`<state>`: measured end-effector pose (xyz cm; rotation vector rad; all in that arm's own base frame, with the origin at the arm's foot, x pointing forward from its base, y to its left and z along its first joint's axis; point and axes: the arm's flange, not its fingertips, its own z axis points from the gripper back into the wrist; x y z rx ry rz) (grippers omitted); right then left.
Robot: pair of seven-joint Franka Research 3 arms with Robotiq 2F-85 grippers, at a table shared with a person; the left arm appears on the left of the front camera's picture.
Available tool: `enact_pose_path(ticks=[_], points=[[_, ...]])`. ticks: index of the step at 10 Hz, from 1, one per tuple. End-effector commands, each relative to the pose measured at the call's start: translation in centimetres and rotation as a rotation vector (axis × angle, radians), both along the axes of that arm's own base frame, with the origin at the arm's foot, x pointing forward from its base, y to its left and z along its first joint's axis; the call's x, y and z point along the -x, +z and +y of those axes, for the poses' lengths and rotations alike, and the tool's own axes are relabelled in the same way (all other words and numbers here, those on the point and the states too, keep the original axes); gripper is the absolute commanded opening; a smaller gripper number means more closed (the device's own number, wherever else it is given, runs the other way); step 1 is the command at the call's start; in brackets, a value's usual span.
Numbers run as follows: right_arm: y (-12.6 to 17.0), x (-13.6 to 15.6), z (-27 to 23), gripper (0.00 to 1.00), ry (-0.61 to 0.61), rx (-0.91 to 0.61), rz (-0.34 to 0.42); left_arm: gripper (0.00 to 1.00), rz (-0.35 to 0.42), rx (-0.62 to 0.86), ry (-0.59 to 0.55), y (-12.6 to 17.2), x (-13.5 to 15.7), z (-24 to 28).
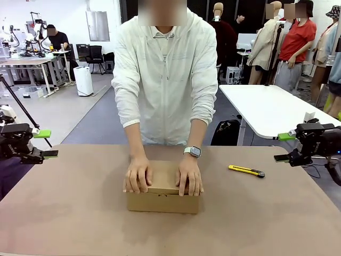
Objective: Pack the items into the box.
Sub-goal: Close the Mailer Box.
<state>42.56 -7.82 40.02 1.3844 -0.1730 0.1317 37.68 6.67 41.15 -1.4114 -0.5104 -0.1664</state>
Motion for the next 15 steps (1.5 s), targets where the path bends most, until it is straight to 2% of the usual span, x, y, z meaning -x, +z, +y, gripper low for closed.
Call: enact_pose_path(ticks=[1,15], points=[[0.18,0.53,0.27,1.0,0.012,0.008,0.002,1.0,-0.017,-0.013,-0.004,0.04,0.22,0.14],[0.18,0.53,0.27,1.0,0.012,0.008,0.002,1.0,-0.017,-0.013,-0.004,0.04,0.22,0.14]])
